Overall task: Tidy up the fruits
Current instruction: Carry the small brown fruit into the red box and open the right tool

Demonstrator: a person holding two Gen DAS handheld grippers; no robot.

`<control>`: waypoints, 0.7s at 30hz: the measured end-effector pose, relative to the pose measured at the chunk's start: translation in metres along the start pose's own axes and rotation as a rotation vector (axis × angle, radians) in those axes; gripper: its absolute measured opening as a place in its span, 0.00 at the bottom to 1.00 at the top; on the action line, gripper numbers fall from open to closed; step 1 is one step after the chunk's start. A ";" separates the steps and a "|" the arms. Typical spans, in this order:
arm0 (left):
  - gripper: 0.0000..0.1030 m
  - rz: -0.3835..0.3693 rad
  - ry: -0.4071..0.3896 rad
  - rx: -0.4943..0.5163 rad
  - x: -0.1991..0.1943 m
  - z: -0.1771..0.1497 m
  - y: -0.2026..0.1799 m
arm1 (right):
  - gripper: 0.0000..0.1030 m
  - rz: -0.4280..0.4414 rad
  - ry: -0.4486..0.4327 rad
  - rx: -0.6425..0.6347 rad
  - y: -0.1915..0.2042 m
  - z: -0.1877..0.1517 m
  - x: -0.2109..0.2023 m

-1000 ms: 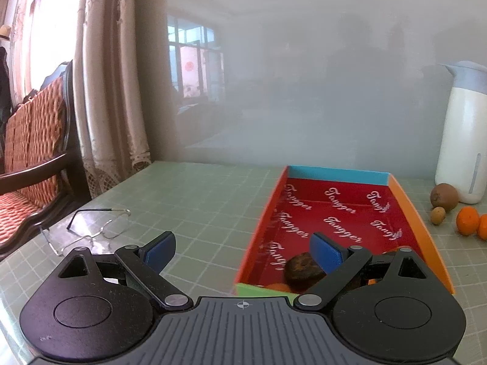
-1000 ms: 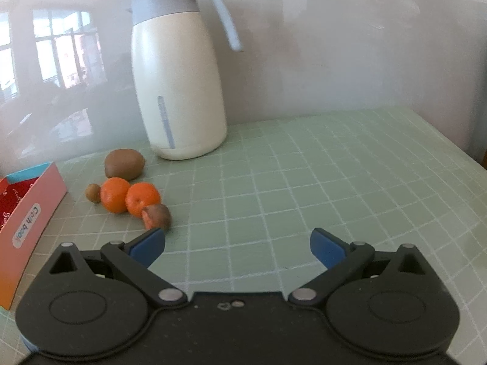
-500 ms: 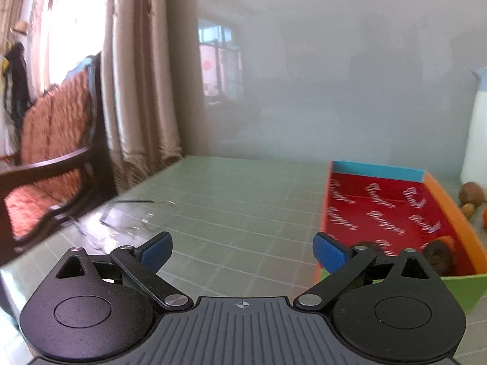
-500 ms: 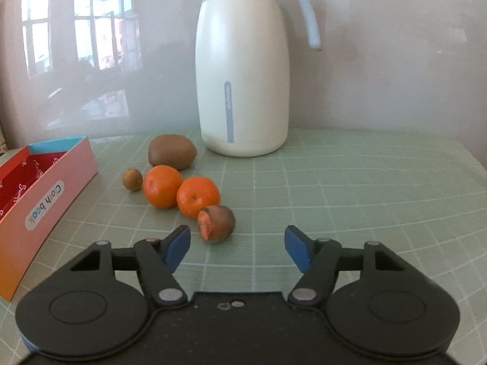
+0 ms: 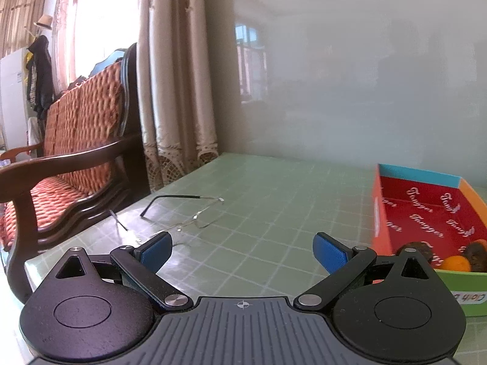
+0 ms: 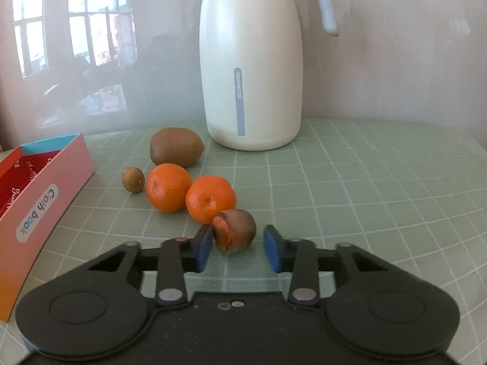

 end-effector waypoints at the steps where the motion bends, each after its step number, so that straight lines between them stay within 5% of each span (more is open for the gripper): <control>1: 0.97 0.003 0.000 -0.003 0.000 0.000 0.002 | 0.27 -0.003 -0.001 -0.002 0.000 0.000 0.000; 21: 1.00 0.043 0.000 -0.015 -0.004 -0.002 0.031 | 0.27 0.058 -0.055 -0.030 0.041 0.017 -0.019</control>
Point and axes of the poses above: each gripper's, at about its wrist camera, not at the fingertips, and x roughly the way its jaws point, y to its left, z to its top, the point moved 6 cm from there along x, roughly the way its jaws point, and after that the axes turned 3 degrees about -y, right-handed, at the moved point
